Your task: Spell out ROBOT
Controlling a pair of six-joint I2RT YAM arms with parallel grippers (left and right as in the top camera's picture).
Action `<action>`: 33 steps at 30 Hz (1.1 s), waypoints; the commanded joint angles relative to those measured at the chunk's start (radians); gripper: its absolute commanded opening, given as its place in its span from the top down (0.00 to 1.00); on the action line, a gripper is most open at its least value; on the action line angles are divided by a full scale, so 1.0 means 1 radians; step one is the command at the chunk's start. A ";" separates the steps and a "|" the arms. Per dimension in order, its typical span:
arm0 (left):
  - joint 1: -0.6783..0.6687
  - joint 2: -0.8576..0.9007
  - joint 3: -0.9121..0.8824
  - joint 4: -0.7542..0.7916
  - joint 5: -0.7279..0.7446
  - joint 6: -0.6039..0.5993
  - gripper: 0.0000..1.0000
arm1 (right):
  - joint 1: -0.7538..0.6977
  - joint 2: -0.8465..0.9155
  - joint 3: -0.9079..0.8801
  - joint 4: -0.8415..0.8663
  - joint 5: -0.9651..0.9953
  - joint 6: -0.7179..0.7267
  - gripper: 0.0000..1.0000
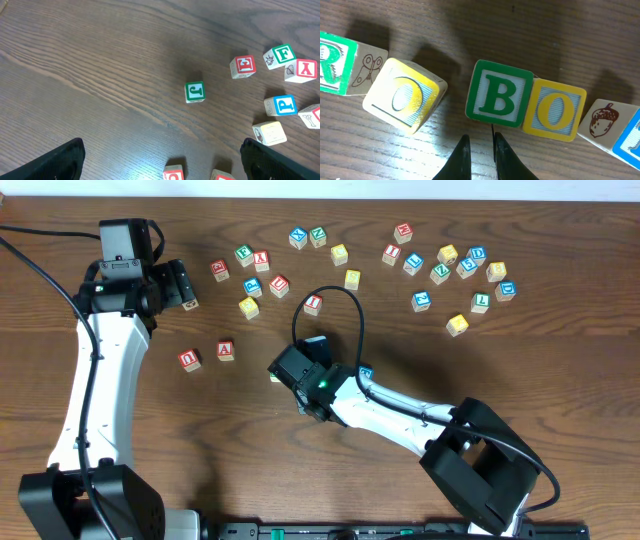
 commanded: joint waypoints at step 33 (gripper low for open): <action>-0.001 -0.005 0.018 0.030 0.001 -0.008 0.02 | 0.061 0.032 -0.005 0.087 -0.043 -0.087 0.99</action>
